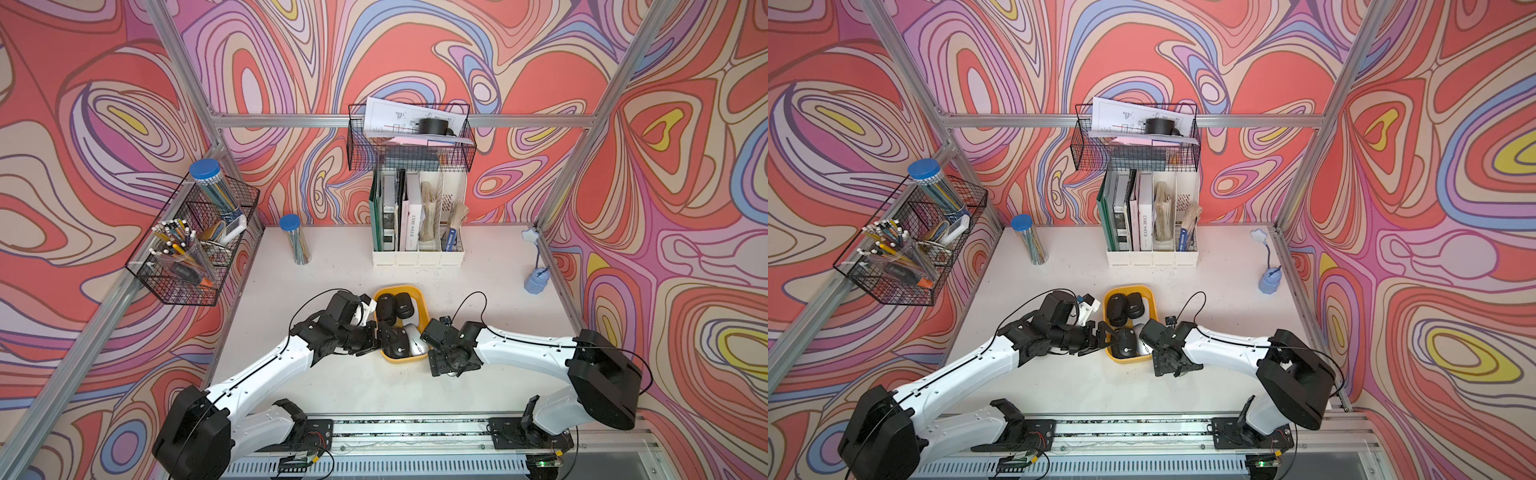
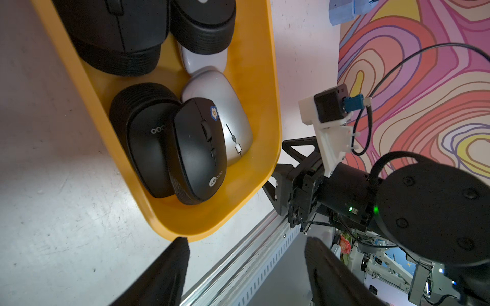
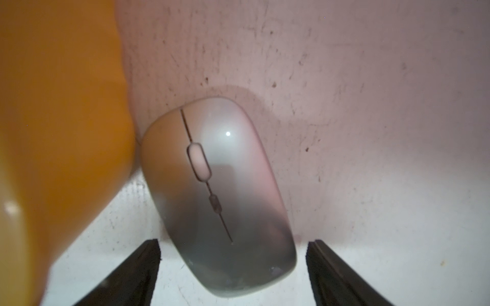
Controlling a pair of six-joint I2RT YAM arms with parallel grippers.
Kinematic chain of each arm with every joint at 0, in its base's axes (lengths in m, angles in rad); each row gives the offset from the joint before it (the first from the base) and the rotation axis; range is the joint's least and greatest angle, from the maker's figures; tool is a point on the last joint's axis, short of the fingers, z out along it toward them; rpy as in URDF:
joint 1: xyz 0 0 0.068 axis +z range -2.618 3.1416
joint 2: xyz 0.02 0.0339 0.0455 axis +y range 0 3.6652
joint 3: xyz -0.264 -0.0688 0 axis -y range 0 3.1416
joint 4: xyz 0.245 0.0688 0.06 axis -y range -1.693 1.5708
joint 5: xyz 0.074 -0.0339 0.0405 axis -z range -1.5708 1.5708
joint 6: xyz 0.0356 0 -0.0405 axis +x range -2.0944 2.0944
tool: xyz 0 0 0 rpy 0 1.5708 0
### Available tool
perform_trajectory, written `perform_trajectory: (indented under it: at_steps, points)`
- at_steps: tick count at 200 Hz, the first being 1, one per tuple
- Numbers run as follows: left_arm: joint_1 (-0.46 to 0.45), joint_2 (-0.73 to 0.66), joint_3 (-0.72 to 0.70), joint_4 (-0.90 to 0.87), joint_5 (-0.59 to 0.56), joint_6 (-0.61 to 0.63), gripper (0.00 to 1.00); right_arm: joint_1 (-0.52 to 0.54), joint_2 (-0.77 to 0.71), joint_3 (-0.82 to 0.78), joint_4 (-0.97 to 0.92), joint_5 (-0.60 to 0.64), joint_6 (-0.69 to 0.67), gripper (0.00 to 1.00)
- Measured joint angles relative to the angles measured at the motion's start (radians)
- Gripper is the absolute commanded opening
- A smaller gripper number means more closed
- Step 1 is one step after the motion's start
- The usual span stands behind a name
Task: Put the mouse in the storage box
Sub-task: Pick up the mouse from the center of the board.
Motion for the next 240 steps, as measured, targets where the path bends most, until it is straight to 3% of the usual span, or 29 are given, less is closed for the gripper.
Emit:
perform_trajectory:
  at_steps: [57, 106, 165, 215, 240]
  points:
    - [0.0, 0.001, 0.006, -0.002, 0.0, 0.0, 0.75, -0.013, 0.011, -0.023, 0.056, -0.032, -0.026, 0.74]
    - [0.0, 0.009, 0.007, -0.002, 0.0, 0.0, 0.75, -0.019, 0.013, -0.027, 0.06, -0.038, 0.041, 0.68]
    - [0.0, 0.016, 0.009, -0.001, 0.0, 0.0, 0.75, -0.045, -0.018, -0.039, -0.039, 0.029, 0.158, 0.71]
    - [0.0, 0.016, 0.009, -0.002, 0.0, 0.001, 0.75, -0.057, -0.005, -0.017, -0.069, 0.041, 0.146, 0.83]
    - [0.0, 0.015, 0.009, -0.002, 0.0, 0.007, 0.75, -0.073, 0.006, 0.017, -0.091, 0.06, 0.124, 0.83]
